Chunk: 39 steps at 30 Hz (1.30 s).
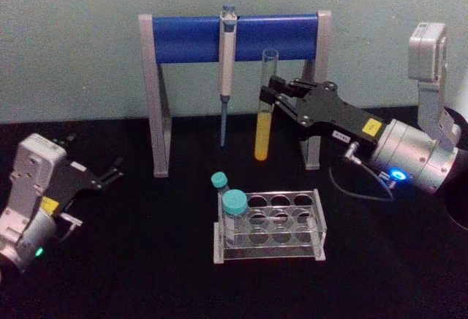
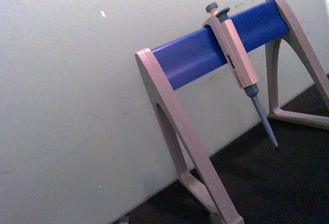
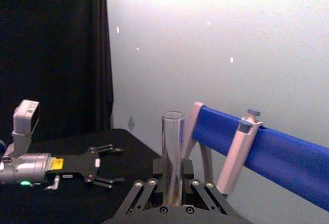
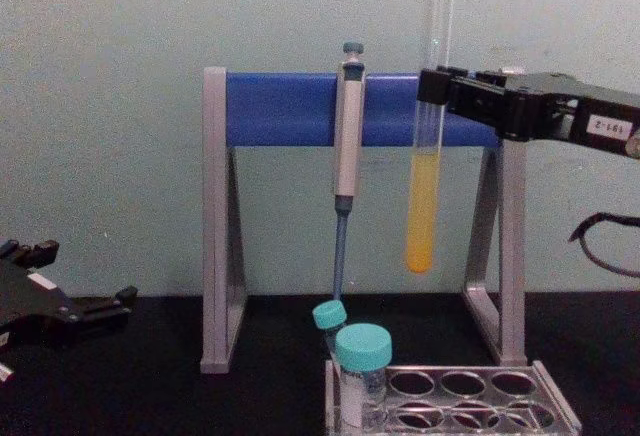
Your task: Pick up the test tube from the test tube rack, shake it, then place it back into the test tube rack.
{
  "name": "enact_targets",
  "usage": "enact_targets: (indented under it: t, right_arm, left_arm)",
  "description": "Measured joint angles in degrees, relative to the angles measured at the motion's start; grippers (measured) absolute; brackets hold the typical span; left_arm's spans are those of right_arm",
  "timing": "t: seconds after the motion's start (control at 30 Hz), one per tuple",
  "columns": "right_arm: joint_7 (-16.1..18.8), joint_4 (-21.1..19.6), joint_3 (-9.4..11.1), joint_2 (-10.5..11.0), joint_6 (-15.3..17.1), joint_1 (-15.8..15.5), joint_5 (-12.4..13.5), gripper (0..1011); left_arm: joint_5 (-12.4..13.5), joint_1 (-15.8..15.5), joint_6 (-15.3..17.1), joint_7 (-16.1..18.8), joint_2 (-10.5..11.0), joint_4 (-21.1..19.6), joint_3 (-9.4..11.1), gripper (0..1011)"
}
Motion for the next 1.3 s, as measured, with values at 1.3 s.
enact_targets:
  t: [1.3]
  right_arm:
    - [-0.03,-5.37,1.39,2.47,0.6,-4.41,0.88,213]
  left_arm:
    - [0.0,0.0,0.0,0.0,0.0,0.0,0.0,1001]
